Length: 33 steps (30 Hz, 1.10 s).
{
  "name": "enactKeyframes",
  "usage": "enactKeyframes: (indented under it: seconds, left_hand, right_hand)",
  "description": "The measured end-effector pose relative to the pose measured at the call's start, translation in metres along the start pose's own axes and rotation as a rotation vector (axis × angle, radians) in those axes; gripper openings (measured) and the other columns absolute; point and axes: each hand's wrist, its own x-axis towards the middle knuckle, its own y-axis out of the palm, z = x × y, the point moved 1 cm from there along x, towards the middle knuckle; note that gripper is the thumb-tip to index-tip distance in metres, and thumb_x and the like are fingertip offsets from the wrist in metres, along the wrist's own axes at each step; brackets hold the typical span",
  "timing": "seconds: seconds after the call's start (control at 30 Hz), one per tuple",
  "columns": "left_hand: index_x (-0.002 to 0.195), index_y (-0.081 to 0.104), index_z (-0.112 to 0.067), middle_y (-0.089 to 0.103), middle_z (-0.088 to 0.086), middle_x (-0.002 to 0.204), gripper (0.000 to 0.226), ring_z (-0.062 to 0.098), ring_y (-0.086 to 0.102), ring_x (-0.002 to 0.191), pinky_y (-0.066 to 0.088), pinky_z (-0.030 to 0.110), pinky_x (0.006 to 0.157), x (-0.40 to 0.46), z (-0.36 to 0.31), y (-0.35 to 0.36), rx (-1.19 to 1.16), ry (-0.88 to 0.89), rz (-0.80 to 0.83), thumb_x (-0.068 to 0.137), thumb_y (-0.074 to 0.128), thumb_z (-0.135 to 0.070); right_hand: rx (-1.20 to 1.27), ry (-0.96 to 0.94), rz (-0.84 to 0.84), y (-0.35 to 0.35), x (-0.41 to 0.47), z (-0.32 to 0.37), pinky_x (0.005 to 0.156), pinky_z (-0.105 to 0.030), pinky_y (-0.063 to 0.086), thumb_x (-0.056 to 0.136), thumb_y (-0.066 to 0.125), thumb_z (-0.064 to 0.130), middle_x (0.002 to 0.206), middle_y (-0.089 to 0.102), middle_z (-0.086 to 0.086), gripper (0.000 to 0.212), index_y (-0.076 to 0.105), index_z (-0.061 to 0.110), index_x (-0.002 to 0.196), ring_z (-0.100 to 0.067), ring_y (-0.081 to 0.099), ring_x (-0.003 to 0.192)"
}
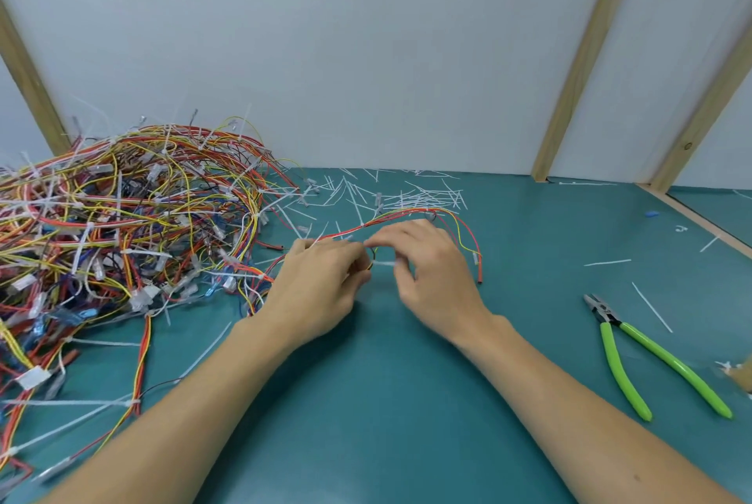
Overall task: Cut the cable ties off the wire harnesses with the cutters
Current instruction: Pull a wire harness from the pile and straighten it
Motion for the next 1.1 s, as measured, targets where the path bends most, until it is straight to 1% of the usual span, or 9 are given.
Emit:
enactKeyframes:
  seconds: [0.13, 0.27, 0.37, 0.53, 0.6, 0.73, 0.83, 0.97, 1.1]
  left_hand:
    - [0.088, 0.062, -0.025, 0.063, -0.016, 0.069, 0.007, 0.010, 0.058, 0.076, 0.044, 0.042, 0.089, 0.001, -0.005, -0.004, -0.244, 0.058, -0.122, 0.093, 0.066, -0.022]
    - [0.094, 0.070, -0.021, 0.068, -0.014, 0.082, 0.004, 0.013, 0.061, 0.084, 0.044, 0.043, 0.091, -0.001, -0.006, -0.010, -0.273, 0.035, -0.344, 0.093, 0.065, -0.021]
    - [0.108, 0.067, -0.015, 0.067, -0.011, 0.103, 0.016, 0.016, 0.061, 0.099, 0.046, 0.044, 0.093, 0.002, 0.000, -0.018, -0.279, -0.020, -0.593, 0.098, 0.055, -0.018]
    - [0.124, 0.055, -0.011, 0.054, -0.007, 0.119, 0.029, 0.012, 0.052, 0.112, 0.038, 0.026, 0.101, 0.004, 0.018, -0.024, -0.323, -0.180, -0.782, 0.096, 0.047, -0.012]
    - [0.124, 0.055, -0.015, 0.060, -0.005, 0.119, 0.037, 0.011, 0.055, 0.112, 0.041, 0.029, 0.102, 0.003, 0.023, -0.020, -0.399, -0.269, -0.685, 0.089, 0.046, -0.009]
    - [0.130, 0.056, -0.021, 0.067, -0.011, 0.121, 0.054, 0.008, 0.059, 0.118, 0.043, 0.037, 0.106, -0.002, 0.023, -0.006, -0.461, -0.273, -0.160, 0.076, 0.045, -0.019]
    - [0.137, 0.052, -0.027, 0.065, -0.018, 0.128, 0.062, 0.005, 0.057, 0.124, 0.042, 0.035, 0.109, -0.005, 0.016, 0.005, -0.420, -0.147, 0.137, 0.075, 0.056, -0.027]
    - [0.134, 0.049, -0.042, 0.070, -0.027, 0.101, 0.058, -0.004, 0.062, 0.107, 0.047, 0.032, 0.098, -0.003, 0.011, 0.011, -0.427, -0.109, 0.181, 0.082, 0.075, -0.041]
    - [0.119, 0.064, -0.030, 0.067, -0.017, 0.076, 0.040, 0.001, 0.064, 0.083, 0.048, 0.026, 0.087, -0.002, 0.010, 0.007, -0.495, -0.122, 0.084, 0.083, 0.081, -0.024]
  right_hand:
    - [0.064, 0.048, 0.050, -0.001, 0.001, -0.008, 0.100, -0.033, 0.040, 0.090, 0.067, 0.010, 0.120, 0.071, 0.009, 0.031, 0.074, 0.022, 0.119, -0.015, 0.062, 0.116]
    - [0.212, 0.280, 0.019, -0.001, -0.003, -0.019, 0.074, -0.034, 0.047, 0.093, 0.072, 0.030, 0.081, 0.070, 0.010, 0.009, 0.077, 0.025, 0.089, -0.008, 0.061, 0.077]
    - [0.438, 0.515, -0.112, -0.002, -0.003, -0.030, 0.058, -0.029, 0.036, 0.094, 0.072, 0.026, 0.063, 0.060, 0.006, 0.024, 0.070, 0.019, 0.071, -0.006, 0.044, 0.057]
    - [0.595, 0.763, -0.441, -0.016, -0.001, -0.050, 0.049, -0.019, 0.032, 0.101, 0.064, 0.025, 0.054, 0.056, 0.008, 0.029, 0.076, 0.017, 0.077, -0.004, 0.039, 0.046]
    - [0.595, 0.837, -0.539, -0.021, -0.003, -0.059, 0.051, -0.025, 0.029, 0.103, 0.061, 0.027, 0.052, 0.050, 0.012, 0.031, 0.075, 0.017, 0.077, -0.006, 0.035, 0.047]
    - [0.593, 0.968, -0.591, -0.024, -0.007, -0.073, 0.050, -0.028, 0.026, 0.101, 0.061, 0.023, 0.054, 0.053, 0.009, 0.028, 0.071, 0.016, 0.077, -0.014, 0.033, 0.047]
    - [0.652, 1.044, -0.547, -0.021, -0.007, -0.071, 0.043, -0.026, 0.040, 0.097, 0.060, 0.011, 0.066, 0.069, 0.010, 0.011, 0.063, 0.011, 0.108, -0.010, 0.055, 0.044]
    - [0.416, 0.871, -0.565, -0.022, -0.003, -0.056, 0.079, -0.039, 0.059, 0.093, 0.061, 0.007, 0.124, 0.057, 0.006, 0.054, 0.039, 0.018, 0.141, -0.010, 0.071, 0.095]
    - [0.120, 0.401, -0.628, -0.028, 0.003, -0.031, 0.086, -0.021, 0.045, 0.081, 0.052, -0.008, 0.124, 0.046, 0.002, 0.058, 0.049, 0.010, 0.136, -0.020, 0.054, 0.104]
